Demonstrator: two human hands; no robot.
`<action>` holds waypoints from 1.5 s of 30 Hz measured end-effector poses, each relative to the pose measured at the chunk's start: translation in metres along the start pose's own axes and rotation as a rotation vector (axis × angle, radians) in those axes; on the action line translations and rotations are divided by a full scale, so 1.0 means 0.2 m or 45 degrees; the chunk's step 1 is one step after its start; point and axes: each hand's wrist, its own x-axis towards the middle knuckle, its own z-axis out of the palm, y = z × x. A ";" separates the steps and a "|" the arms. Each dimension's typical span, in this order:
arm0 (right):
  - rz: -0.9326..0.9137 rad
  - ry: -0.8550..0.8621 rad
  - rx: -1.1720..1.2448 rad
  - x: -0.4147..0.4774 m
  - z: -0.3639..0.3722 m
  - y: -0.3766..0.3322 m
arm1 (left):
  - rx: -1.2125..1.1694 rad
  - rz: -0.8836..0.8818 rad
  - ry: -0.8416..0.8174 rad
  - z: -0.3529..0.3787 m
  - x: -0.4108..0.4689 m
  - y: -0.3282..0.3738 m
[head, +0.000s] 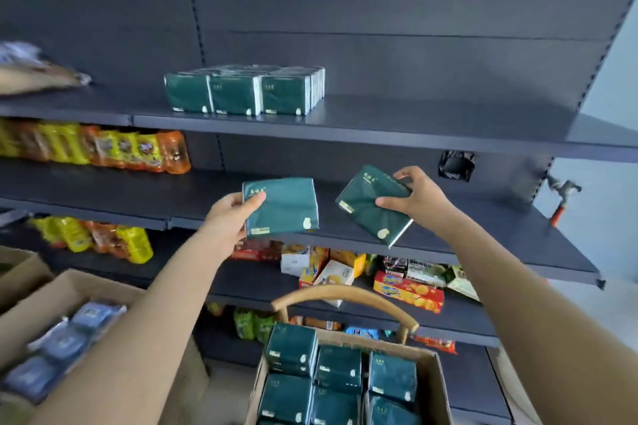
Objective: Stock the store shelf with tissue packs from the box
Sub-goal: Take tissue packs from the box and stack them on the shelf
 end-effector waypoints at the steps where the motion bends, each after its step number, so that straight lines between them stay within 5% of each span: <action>1: -0.036 0.011 -0.004 0.03 0.00 -0.09 | 0.001 0.041 0.001 -0.04 0.03 0.07; 16: -0.259 0.187 -0.396 0.77 0.44 -0.99 | 0.106 0.280 -0.142 -0.63 0.76 0.62; 32: -0.437 0.319 -1.066 1.38 0.67 -0.88 | 0.063 0.299 -0.191 -0.59 1.22 0.58; 42: -0.352 0.197 -0.953 1.46 0.65 -0.89 | 0.026 0.321 -0.226 -0.42 1.17 0.59; 45: -0.405 0.368 -0.717 1.39 0.62 -0.90 | 0.008 0.324 -0.221 -0.37 1.13 0.60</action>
